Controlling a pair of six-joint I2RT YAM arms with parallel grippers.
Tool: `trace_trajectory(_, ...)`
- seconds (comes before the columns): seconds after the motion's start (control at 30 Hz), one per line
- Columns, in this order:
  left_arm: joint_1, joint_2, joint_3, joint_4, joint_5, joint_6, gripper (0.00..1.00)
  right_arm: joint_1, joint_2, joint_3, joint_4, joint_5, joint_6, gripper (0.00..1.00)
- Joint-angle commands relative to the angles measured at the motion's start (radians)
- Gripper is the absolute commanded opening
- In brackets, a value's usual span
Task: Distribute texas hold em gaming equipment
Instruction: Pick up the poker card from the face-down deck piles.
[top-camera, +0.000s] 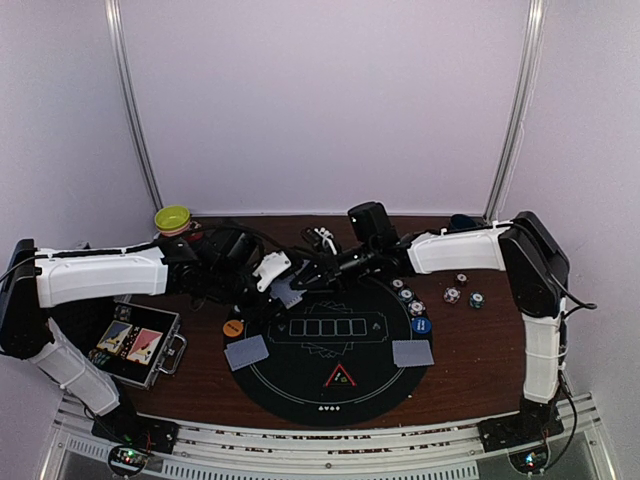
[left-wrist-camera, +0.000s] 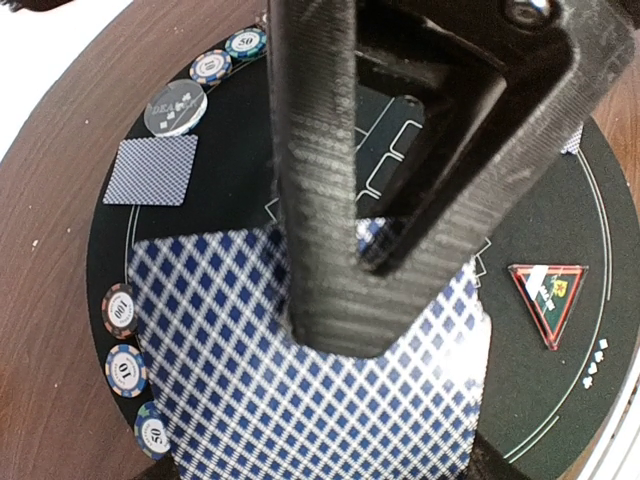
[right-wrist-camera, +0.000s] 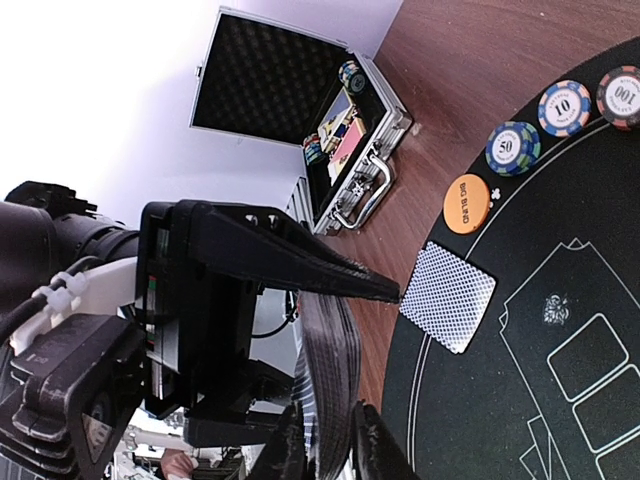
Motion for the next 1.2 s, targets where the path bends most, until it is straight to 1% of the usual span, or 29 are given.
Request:
trace_trajectory(0.0, 0.006, -0.006, 0.007, 0.025, -0.007, -0.003, 0.65, -0.007, -0.063, -0.014, 0.045, -0.025, 0.005, 0.17)
trace_trajectory(0.1, 0.006, -0.006, 0.007, 0.024, -0.009, -0.003, 0.65, -0.008, -0.060, -0.006, 0.010, -0.006, -0.024, 0.18)
trace_trajectory(0.2, 0.007, -0.006, 0.007, 0.025, -0.007, -0.003, 0.65, -0.011, -0.054, 0.020, -0.061, 0.016, -0.084, 0.32)
trace_trajectory(0.23, 0.007, -0.005, 0.007, 0.025, -0.008, -0.003, 0.65, -0.014, -0.054, 0.025, -0.072, 0.023, -0.096, 0.35)
trace_trajectory(0.33, 0.007, -0.003, 0.007, 0.024, -0.006, -0.003, 0.65, -0.019, -0.053, 0.029, -0.085, 0.044, -0.105, 0.35)
trace_trajectory(0.5, 0.007, -0.001, 0.007, 0.024, -0.005, -0.004, 0.65, -0.020, -0.054, 0.033, -0.091, 0.049, -0.113, 0.29)
trace_trajectory(0.67, 0.007, 0.002, 0.006, 0.023, 0.001, -0.003, 0.65, -0.020, -0.064, 0.035, -0.086, 0.044, -0.112, 0.27)
trace_trajectory(0.8, 0.007, 0.006, 0.007, 0.024, 0.001, -0.003, 0.65, -0.021, -0.073, 0.029, -0.071, 0.033, -0.101, 0.22)
trace_trajectory(1.03, 0.006, 0.009, 0.007, 0.024, -0.001, -0.003, 0.65, -0.015, -0.080, 0.018, -0.028, 0.006, -0.069, 0.16)
trace_trajectory(1.17, 0.007, 0.010, 0.007, 0.024, -0.001, -0.004, 0.65, -0.009, -0.072, 0.017, -0.028, 0.003, -0.068, 0.15)
